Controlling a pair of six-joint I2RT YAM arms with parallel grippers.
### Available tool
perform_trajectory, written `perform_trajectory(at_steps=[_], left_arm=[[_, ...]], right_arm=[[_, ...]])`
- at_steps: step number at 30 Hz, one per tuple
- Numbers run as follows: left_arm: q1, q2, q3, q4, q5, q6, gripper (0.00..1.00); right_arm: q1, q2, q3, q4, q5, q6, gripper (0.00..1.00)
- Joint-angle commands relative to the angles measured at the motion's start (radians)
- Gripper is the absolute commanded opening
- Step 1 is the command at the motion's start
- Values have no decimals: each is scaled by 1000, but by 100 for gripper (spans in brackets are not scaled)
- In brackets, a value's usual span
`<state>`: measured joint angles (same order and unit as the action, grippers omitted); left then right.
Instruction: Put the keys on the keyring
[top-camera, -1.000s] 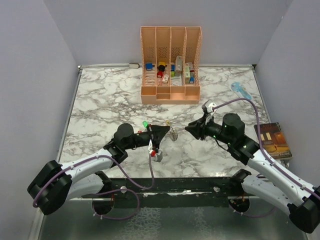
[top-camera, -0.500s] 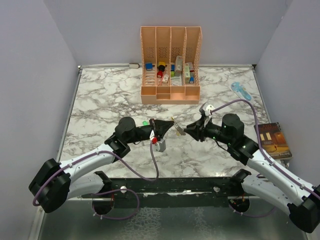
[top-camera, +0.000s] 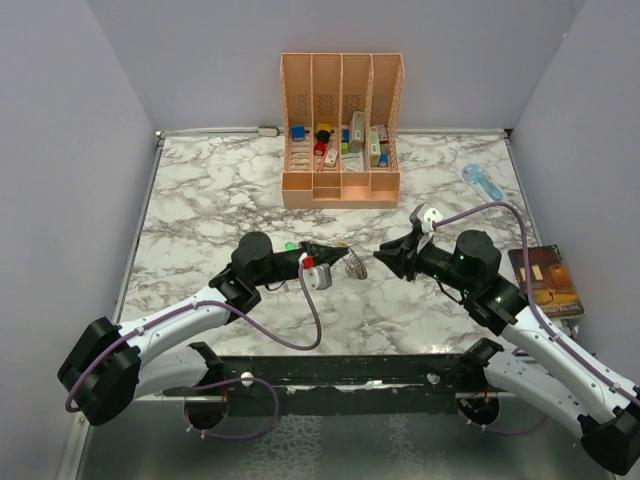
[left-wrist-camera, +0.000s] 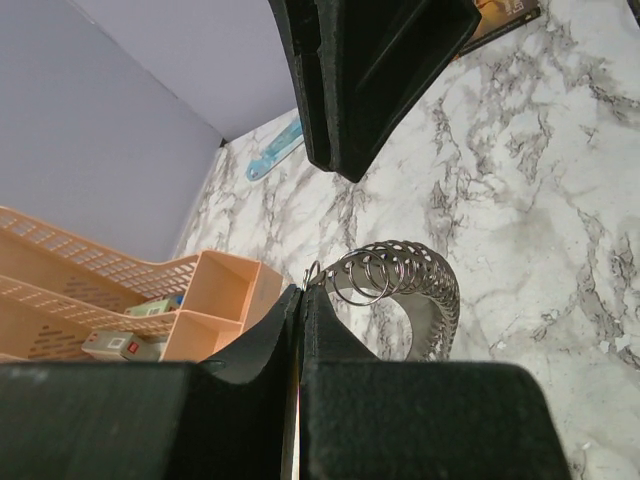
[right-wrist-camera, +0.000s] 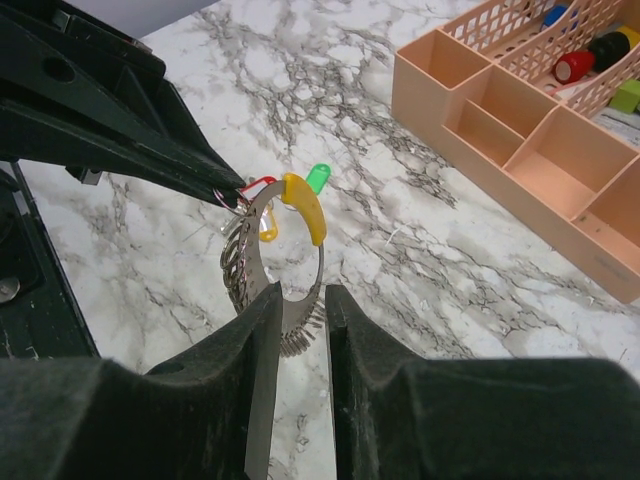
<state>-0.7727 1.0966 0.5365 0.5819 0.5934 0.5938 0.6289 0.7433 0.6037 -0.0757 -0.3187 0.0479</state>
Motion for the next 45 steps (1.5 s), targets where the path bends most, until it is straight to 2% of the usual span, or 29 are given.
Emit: perform_trajectory(at_steps=[1, 11, 24, 38, 45], left_arm=[[-4, -20, 31, 37, -10, -112, 0], [-4, -21, 34, 77, -27, -236, 0], [-4, -12, 15, 157, -93, -456, 0], [-4, 9, -24, 294, -199, -804, 0], [-6, 3, -64, 320, -201, -858, 0]], right_arm=[[5, 1, 34, 8, 7, 2, 24], [5, 40, 47, 56, -55, -7, 22], [5, 14, 48, 76, -42, 13, 22], [5, 54, 31, 224, -68, 58, 21], [5, 71, 11, 262, -138, 63, 23]])
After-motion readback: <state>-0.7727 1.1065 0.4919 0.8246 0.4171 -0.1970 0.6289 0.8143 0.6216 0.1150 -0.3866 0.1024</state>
